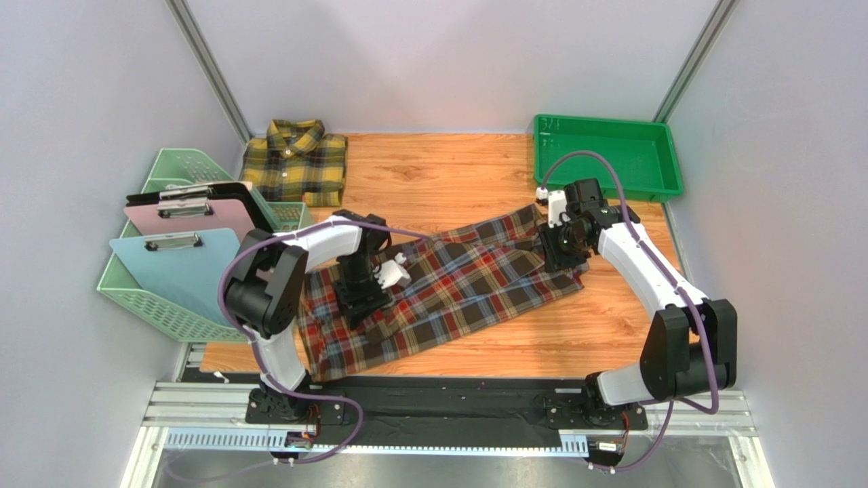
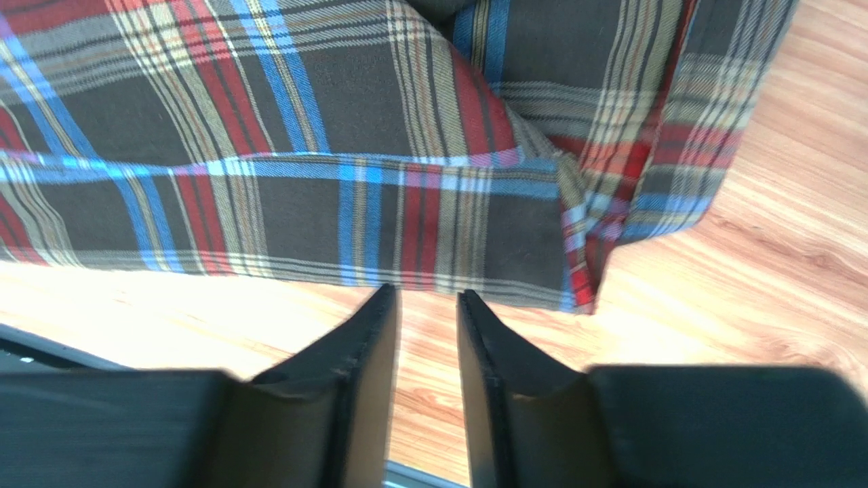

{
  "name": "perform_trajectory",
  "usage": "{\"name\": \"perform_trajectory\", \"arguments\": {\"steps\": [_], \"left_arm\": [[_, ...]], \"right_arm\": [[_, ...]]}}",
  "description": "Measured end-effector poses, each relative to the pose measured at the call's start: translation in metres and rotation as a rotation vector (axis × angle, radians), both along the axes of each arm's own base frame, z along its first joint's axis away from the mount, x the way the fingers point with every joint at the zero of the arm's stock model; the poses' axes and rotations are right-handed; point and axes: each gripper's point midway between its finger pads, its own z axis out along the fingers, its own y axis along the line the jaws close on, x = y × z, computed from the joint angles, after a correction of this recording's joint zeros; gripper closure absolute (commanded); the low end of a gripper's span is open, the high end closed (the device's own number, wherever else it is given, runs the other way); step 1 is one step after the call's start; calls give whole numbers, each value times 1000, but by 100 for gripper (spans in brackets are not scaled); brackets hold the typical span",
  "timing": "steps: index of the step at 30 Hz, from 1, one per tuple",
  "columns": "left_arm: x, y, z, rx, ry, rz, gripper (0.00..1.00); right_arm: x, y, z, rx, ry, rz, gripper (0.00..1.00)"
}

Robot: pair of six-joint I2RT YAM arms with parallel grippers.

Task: Fold and stack the long sleeve shirts
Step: Fold the shirt

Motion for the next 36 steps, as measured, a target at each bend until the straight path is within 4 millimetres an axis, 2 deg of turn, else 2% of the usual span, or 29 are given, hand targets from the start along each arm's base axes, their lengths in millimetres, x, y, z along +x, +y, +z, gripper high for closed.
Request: {"name": "perform_trajectory", "arguments": {"steps": [1, 3, 6, 8, 11, 15, 17, 20, 25, 28, 30, 32, 34, 36], "left_arm": [[-14, 0, 2, -7, 33, 10, 23], [-28, -4, 11, -33, 61, 34, 21], [-21, -17, 29, -111, 12, 83, 17], [-3, -27, 50, -186, -50, 147, 16], [36, -35, 85, -324, -177, 267, 15], [74, -28, 125, -478, -306, 415, 12], [86, -15, 135, -510, -347, 486, 9], [97, -4, 148, -557, -402, 551, 6], [106, 7, 171, -616, -503, 582, 4], [107, 9, 178, -626, -534, 575, 1], [107, 9, 177, -627, -534, 570, 1], [104, 9, 171, -622, -524, 555, 1], [102, 10, 165, -607, -517, 541, 4], [98, 10, 156, -581, -508, 516, 7]], "right_arm": [[0, 1, -1, -1, 6, 3, 76], [2, 7, -7, -5, 26, 18, 78], [4, 12, -25, -27, 85, 33, 81], [4, 12, -43, -52, 135, 39, 83], [7, 9, -65, -91, 200, 40, 83], [28, 14, -84, -134, 231, 59, 84], [43, 22, -87, -149, 224, 87, 84], [73, 45, -85, -161, 180, 151, 84], [138, 101, -82, -171, 60, 281, 84], [197, 136, -77, -182, -78, 343, 82], [232, 150, -70, -198, -175, 356, 81], [256, 151, -58, -209, -250, 352, 80], [267, 142, -44, -218, -289, 335, 80], [267, 128, -30, -215, -307, 313, 80]]}}
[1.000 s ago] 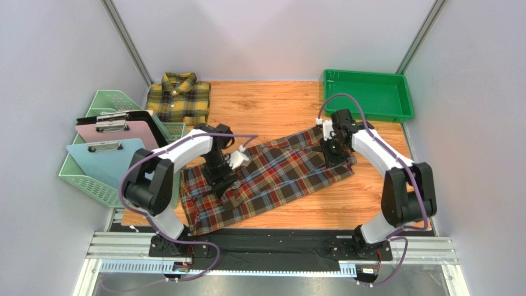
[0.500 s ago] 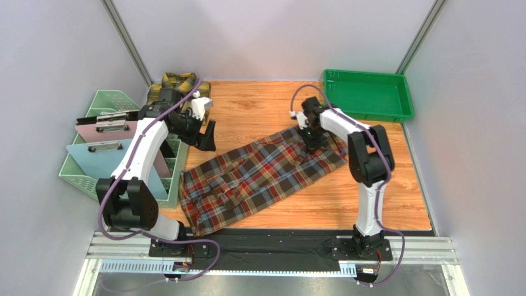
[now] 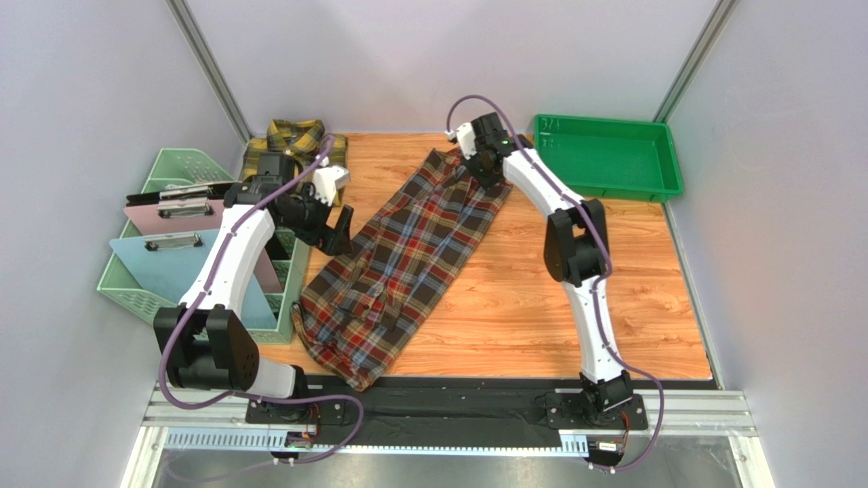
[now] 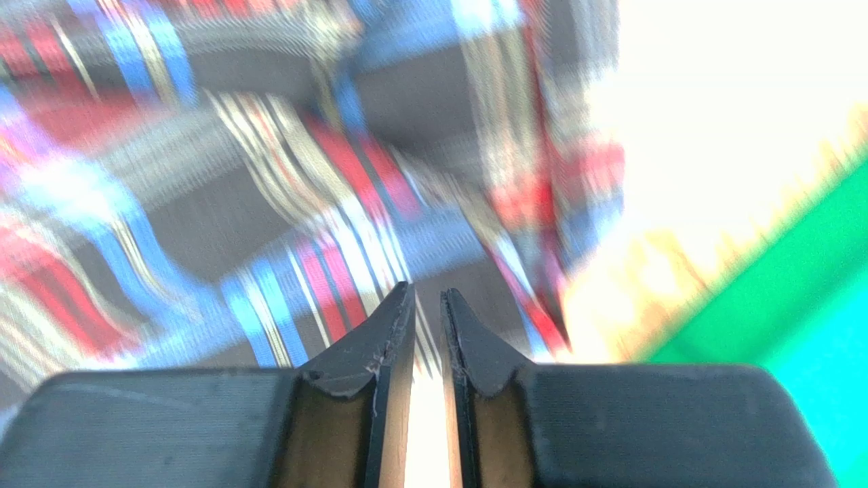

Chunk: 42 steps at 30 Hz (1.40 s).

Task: Fold and stack the long sleeve shirts
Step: Fold the shirt

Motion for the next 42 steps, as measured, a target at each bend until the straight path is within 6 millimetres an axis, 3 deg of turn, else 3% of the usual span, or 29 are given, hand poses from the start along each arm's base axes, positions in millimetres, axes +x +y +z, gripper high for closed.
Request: {"name": "perform_trajectory", "arguments": {"steps": [5, 9, 13, 17, 21, 26, 33, 37, 40, 42], "left_arm": [[-12, -6, -27, 77, 51, -73, 10], [-12, -8, -38, 89, 84, -80, 9], [-11, -7, -41, 91, 101, -67, 8], [-12, -7, -42, 86, 109, -55, 7], [-12, -6, -41, 83, 114, -43, 5], [-11, -2, -41, 79, 117, -24, 1], [-22, -16, -43, 100, 72, -148, 17], [-36, -50, -60, 169, 48, -372, 29], [-40, -69, -84, 218, 73, -495, 41], [-40, -74, -107, 259, 112, -547, 46]], "right_arm": [[-47, -29, 26, 66, 73, -32, 81], [-76, -8, 32, 180, 156, -29, 82], [-104, 25, 15, 230, 266, -8, 82], [-119, 47, -12, 233, 346, -6, 84], [-127, 45, -47, 174, 413, -19, 85], [-105, 20, -52, 67, 362, 7, 85], [2, -10, -42, -76, 87, 43, 81], [14, -27, -37, -106, 38, 41, 80], [-4, -34, -29, -107, 53, 44, 78], [-23, -38, -14, -93, 61, 45, 76]]}}
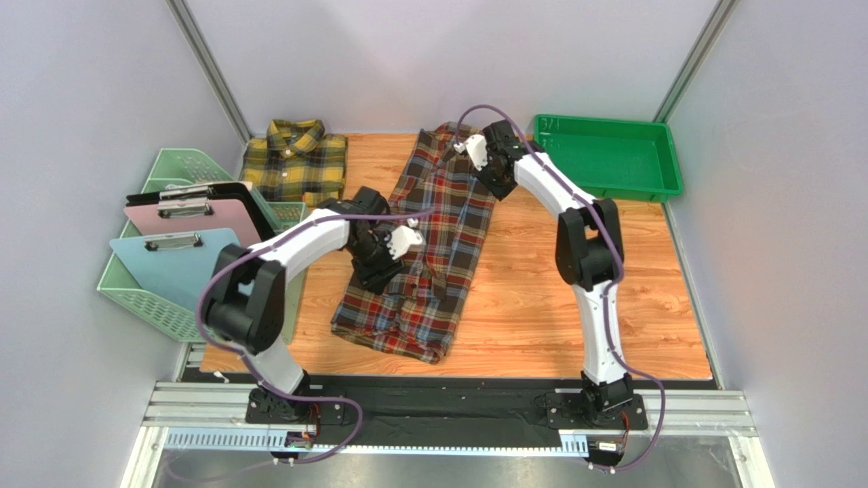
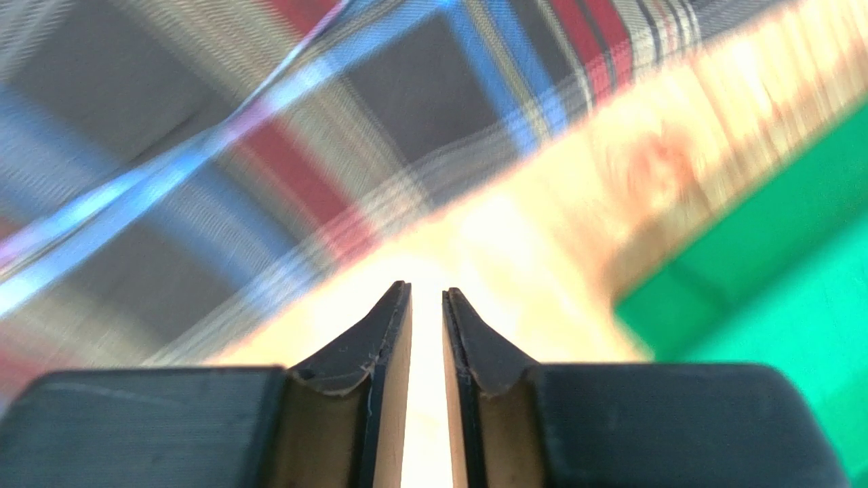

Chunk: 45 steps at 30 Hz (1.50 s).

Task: Fold and stack the long sleeve shirts
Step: Fold the shirt

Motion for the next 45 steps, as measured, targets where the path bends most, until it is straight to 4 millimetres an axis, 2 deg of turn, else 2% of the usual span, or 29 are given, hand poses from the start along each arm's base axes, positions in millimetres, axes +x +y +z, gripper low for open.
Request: {"name": "perform_trajectory", "arguments": {"steps": [2, 5, 7, 10, 13, 16, 18, 20, 21, 22, 23, 24, 25, 26, 27, 29, 30, 31, 33, 34, 36, 37, 38, 40, 41, 44, 45], "left_arm": [[-3, -2, -24, 54, 37, -37, 54], [-14, -2, -51, 132, 100, -80, 58], [-18, -10, -50, 151, 94, -110, 59], [-31, -34, -52, 185, 135, -165, 60], [-46, -66, -52, 195, 165, -212, 61], [-57, -88, -51, 179, 193, -215, 60], [-59, -95, -50, 167, 205, -193, 56], [-58, -95, -48, 161, 208, -168, 48], [-56, -95, -46, 156, 206, -151, 39], [-54, -95, -41, 147, 197, -140, 37], [-52, -95, -31, 135, 188, -122, 33], [-49, -97, -18, 111, 166, -115, 24], [-46, -100, -1, 78, 136, -114, 19], [-40, -105, 25, 17, 74, -112, 12], [-36, -109, 55, -52, -1, -124, 1], [-36, -110, 121, -206, -185, -151, 1], [-40, -108, 149, -275, -263, -163, 1], [-48, -103, 188, -377, -388, -179, 1], [-65, -94, 222, -496, -526, -212, 1], [-75, -88, 231, -535, -576, -231, 1], [-86, -87, 224, -549, -591, -311, 1], [-88, -90, 211, -530, -568, -352, 1], [-88, -92, 197, -509, -541, -388, 3], [-91, -92, 151, -442, -467, -465, 5], [-94, -88, 120, -397, -422, -499, 6], [-121, -56, 43, -277, -280, -571, 9], [-128, -48, 29, -254, -251, -592, 11]], "right_arm": [[-15, -2, 23, 41, -3, -5, 74], [-26, -2, 71, 146, -46, -23, 73], [-30, -11, 99, 213, -72, -46, 72], [-35, -40, 133, 310, -93, -108, 71], [-43, -70, 140, 348, -72, -167, 69], [-56, -92, 130, 381, 0, -210, 66], [-67, -94, 120, 401, 54, -213, 62], [-81, -87, 114, 426, 112, -195, 57], [-89, -84, 114, 439, 131, -179, 51], [-96, -79, 116, 452, 143, -160, 47], [-102, -76, 122, 468, 147, -139, 40], [-109, -72, 134, 484, 129, -106, 19], [-114, -68, 147, 503, 101, -78, 5], [-119, -65, 162, 524, 67, -52, 0], [-125, -60, 184, 544, -5, 2, 0], [-145, -52, 222, 590, -115, 94, 0], [-158, -45, 244, 621, -191, 153, 0], [-173, -39, 262, 652, -254, 211, 0], [-200, -26, 288, 696, -361, 339, 0], [-214, -18, 294, 705, -399, 419, 2], [-237, 0, 289, 695, -417, 557, 3], [-247, 10, 279, 669, -417, 638, 3], [-258, 20, 259, 643, -384, 712, 4], [-280, 33, 207, 591, -304, 833, 6], [-292, 34, 177, 566, -250, 866, 9], [-342, 19, 70, 442, -76, 948, 18], [-356, 13, 50, 412, -32, 973, 19]]}}
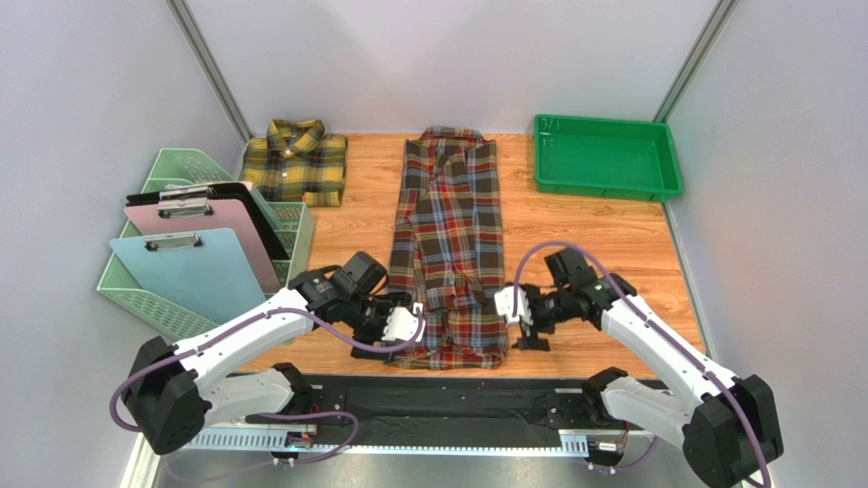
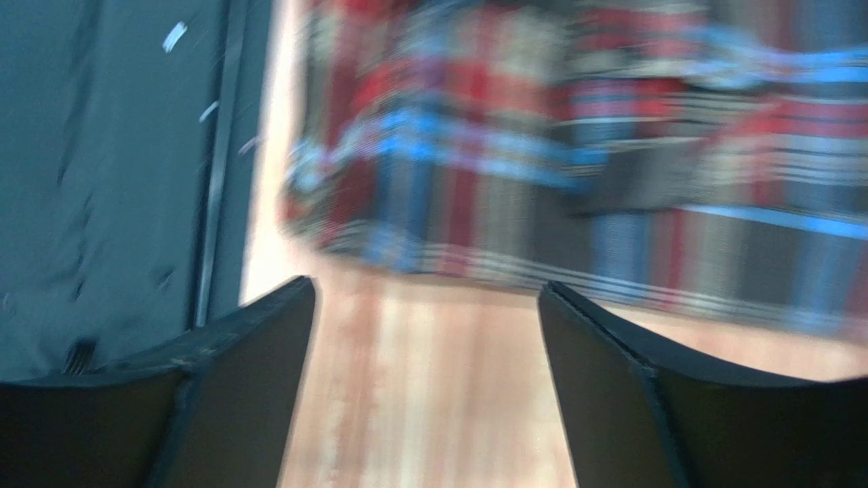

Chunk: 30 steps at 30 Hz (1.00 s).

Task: Fold and stack the long sleeve shirts
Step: Fold the shirt

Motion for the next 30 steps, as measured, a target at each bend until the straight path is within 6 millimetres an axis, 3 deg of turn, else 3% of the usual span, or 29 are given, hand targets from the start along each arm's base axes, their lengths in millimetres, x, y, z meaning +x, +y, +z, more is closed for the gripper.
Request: {"name": "perform_trajectory", "arguments": {"steps": [1, 3, 7, 10, 18, 23, 26, 29, 30], "left_arm": [[-7, 7, -12, 27, 14, -24, 11], [-12, 13, -25, 52, 18, -61, 12], [-8, 15, -42, 84, -5, -117, 13], [-6, 19, -56, 115, -14, -144, 14], [-8, 24, -78, 152, -31, -217, 16], [-12, 20, -85, 160, -20, -250, 24], [-13, 17, -85, 162, -11, -263, 37], [-13, 12, -85, 156, -18, -274, 66], [-13, 11, -85, 154, -24, -274, 83]], "right_arm": [[-15, -5, -18, -38, 7, 51, 20], [-28, -7, -34, -74, -12, 134, 22], [-27, 1, -49, -91, -101, 257, 27], [-26, 3, -70, -110, -141, 328, 40], [-34, 10, -90, -144, -216, 467, 52], [-34, 20, -92, -148, -273, 529, 57], [-32, 25, -92, -151, -319, 558, 67], [-30, 29, -94, -160, -348, 572, 81], [-29, 29, -94, -165, -352, 574, 85]]}}
